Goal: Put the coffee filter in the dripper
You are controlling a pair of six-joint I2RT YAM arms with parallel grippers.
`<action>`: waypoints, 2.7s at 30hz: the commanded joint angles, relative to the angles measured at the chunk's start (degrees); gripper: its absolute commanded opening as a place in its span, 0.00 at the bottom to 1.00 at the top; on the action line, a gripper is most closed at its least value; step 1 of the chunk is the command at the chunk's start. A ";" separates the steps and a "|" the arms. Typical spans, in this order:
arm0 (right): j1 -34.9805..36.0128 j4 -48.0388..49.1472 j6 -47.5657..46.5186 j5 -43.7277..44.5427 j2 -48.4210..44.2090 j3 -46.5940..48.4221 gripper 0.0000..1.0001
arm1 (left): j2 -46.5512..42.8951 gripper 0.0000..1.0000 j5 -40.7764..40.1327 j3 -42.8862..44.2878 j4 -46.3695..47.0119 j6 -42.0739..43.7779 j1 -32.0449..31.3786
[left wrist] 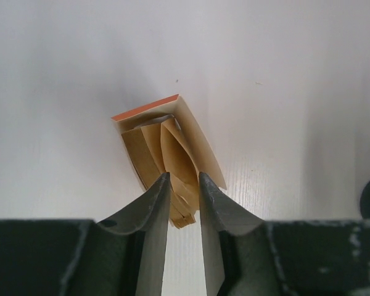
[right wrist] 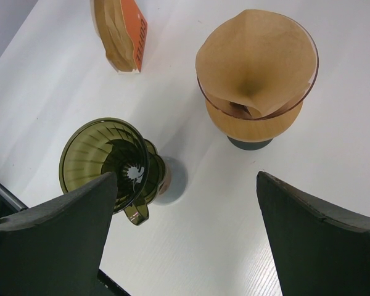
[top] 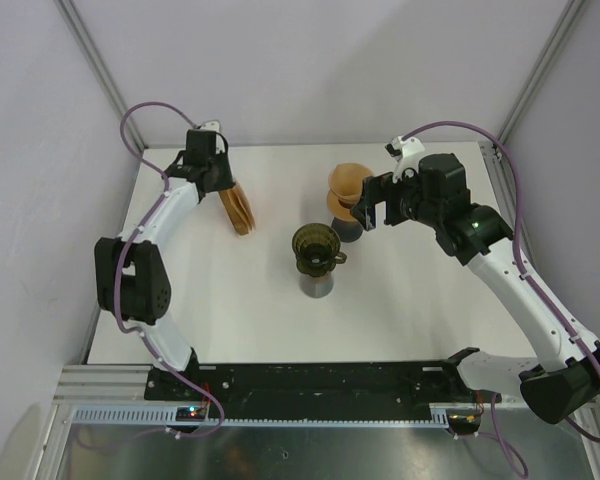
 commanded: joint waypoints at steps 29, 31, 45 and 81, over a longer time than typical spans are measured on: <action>-0.30 0.49 -1.28 -0.34 -0.76 0.17 0.99 | 7.93 0.28 3.94 2.31 2.54 0.44 -0.16; -0.30 0.41 -1.34 -0.40 -0.83 0.16 0.99 | 8.38 0.27 3.94 2.46 2.56 0.28 -0.15; -0.48 -0.03 -1.55 -0.28 -0.86 0.13 0.99 | 8.79 0.06 6.32 2.99 2.52 -2.14 -0.15; 20.22 21.82 -4.84 11.06 3.95 0.21 0.99 | -19.76 0.00 31.27 -1.50 -2.89 -11.15 3.81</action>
